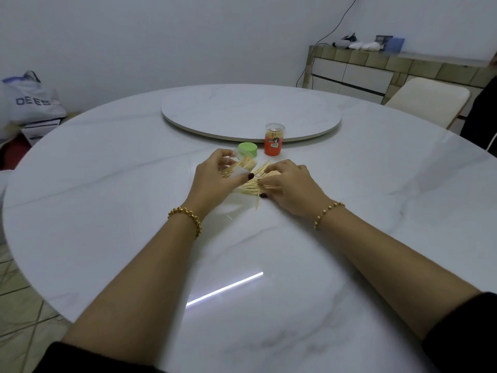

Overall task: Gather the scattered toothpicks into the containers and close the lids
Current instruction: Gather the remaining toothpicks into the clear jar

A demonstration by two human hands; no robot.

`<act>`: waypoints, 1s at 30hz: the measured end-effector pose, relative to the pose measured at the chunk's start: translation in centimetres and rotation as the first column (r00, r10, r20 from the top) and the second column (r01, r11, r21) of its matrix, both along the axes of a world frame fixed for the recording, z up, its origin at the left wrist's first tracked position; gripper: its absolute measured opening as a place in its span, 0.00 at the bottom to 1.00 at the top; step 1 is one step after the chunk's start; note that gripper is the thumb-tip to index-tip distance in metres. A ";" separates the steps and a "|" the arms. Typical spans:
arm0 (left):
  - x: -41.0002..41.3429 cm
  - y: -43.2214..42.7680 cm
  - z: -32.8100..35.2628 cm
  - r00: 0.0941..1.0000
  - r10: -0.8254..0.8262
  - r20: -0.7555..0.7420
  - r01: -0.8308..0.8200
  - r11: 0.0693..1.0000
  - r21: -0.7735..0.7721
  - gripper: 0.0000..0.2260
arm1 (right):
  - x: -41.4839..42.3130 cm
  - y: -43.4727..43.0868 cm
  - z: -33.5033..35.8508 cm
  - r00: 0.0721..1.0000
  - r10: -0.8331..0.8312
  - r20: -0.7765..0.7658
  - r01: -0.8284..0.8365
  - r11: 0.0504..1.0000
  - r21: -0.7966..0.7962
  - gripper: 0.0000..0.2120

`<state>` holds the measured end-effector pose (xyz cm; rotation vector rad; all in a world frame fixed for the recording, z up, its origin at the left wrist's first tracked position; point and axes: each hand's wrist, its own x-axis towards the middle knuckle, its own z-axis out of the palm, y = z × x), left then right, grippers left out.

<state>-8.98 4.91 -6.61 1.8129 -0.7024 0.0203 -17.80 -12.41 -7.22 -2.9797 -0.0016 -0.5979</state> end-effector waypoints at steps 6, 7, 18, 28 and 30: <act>0.4 0.1 -0.2 1.000 0.027 -0.003 -0.027 1.000 -0.011 0.22 | 1.3 -0.1 -0.8 0.991 0.025 0.128 -0.027 1.000 0.015 0.07; 0.5 0.1 -0.3 1.000 0.027 -0.002 -0.027 1.000 -0.008 0.22 | 1.3 0.0 -1.0 0.988 0.021 0.152 -0.027 0.999 0.035 0.06; 0.7 0.0 -0.5 0.999 0.032 -0.012 -0.031 0.999 0.020 0.21 | 1.0 -0.7 -0.9 0.937 -0.126 0.325 -0.010 0.922 0.387 0.05; -0.2 -1.0 -0.7 0.999 -0.035 0.039 0.032 0.995 0.092 0.22 | 0.2 -0.5 1.5 0.904 -0.228 0.361 -0.155 0.612 0.775 0.11; -0.3 -1.2 -0.8 0.997 -0.057 0.060 0.050 0.993 0.108 0.23 | 0.2 -0.2 2.3 0.896 -0.217 0.388 -0.229 0.521 0.822 0.10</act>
